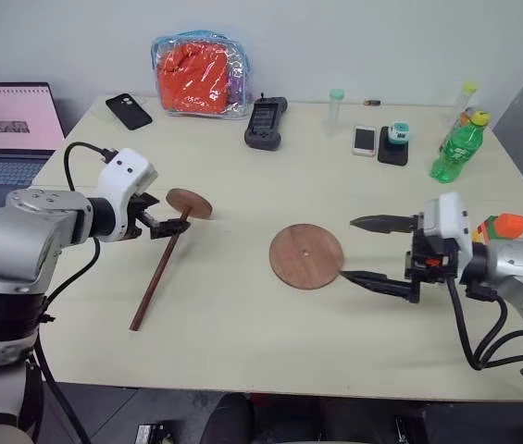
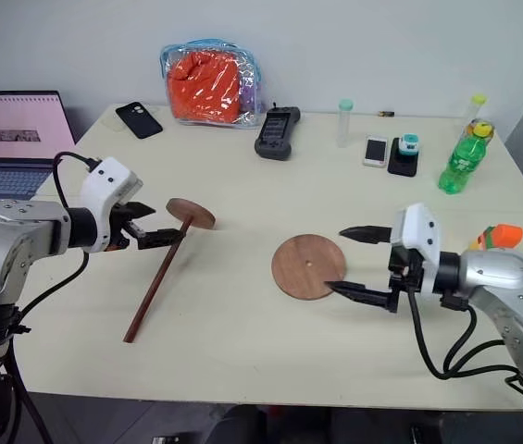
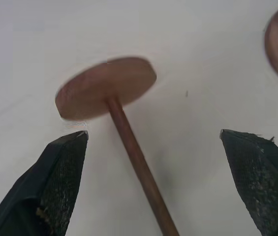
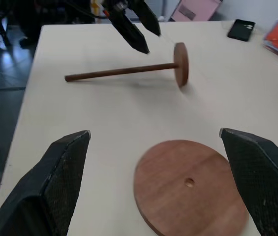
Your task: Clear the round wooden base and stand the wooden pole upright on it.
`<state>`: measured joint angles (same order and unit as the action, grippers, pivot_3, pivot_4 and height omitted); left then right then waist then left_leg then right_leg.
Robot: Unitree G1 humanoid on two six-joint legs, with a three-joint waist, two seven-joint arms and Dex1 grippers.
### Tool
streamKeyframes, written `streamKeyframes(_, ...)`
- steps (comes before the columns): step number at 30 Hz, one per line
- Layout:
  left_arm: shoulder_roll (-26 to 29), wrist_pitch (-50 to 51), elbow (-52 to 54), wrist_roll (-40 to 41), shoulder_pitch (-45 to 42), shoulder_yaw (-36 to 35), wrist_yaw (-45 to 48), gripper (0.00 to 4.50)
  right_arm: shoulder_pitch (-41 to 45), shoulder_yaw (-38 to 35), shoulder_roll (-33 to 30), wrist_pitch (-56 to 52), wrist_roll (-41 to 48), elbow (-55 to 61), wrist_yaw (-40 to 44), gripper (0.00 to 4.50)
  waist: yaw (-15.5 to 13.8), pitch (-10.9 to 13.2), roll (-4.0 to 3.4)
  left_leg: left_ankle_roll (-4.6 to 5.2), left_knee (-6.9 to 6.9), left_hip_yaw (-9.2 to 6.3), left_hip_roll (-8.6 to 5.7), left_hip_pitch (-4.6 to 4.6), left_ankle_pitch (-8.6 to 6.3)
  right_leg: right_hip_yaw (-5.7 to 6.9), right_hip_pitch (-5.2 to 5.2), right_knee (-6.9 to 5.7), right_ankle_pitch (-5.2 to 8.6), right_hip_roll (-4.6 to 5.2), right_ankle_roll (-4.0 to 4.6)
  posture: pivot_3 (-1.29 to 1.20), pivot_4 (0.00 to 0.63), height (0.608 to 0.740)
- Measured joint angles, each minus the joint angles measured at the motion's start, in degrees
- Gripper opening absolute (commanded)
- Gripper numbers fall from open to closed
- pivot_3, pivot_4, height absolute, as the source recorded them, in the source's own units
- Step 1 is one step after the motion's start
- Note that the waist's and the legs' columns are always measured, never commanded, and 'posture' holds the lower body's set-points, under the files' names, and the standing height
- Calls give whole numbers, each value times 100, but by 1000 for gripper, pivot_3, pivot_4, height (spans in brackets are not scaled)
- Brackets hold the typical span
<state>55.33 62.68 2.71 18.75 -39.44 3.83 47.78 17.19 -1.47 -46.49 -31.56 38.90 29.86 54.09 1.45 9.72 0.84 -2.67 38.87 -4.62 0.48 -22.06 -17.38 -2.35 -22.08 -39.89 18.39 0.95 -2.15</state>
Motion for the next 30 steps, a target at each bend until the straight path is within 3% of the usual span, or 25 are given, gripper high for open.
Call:
streamKeyframes(5, -81, 197, -359, -203, -359, 364, -101, 4500, 158, 336, 204, 10, -172, -40, -1, 4429, 23, 0, 0, -1, -1, 3, 0, -1, 1, -4, -6, -1, 0, 1, 0, 0, 150, 740)
streamKeyframes(8, -499, 489, -812, -257, -681, 574, -228, 4500, 301, 438, 301, -7, -180, -99, 11, 4429, 3, 2, 3, -1, 4, -3, -2, -5, 1, 3, -6, -5, 0, 2, 0, 0, 150, 740)
streamKeyframes(16, -960, 1233, -1511, -388, -1243, 1090, -479, 4500, 706, 594, 234, 4, -341, -431, 463, 4429, 34, 4, 7, -2, 2, 1, 0, -7, 1, -2, -14, -4, 0, 2, 0, 0, 150, 740)
streamKeyframes(30, -1281, 1320, -2562, -693, -1637, 1355, -804, 4500, 753, 682, 238, 30, -438, -512, 702, 4429, 33, 6, 10, -5, 3, -1, -1, -11, 3, -1, -17, -5, 0, 13, 0, 0, 150, 740)
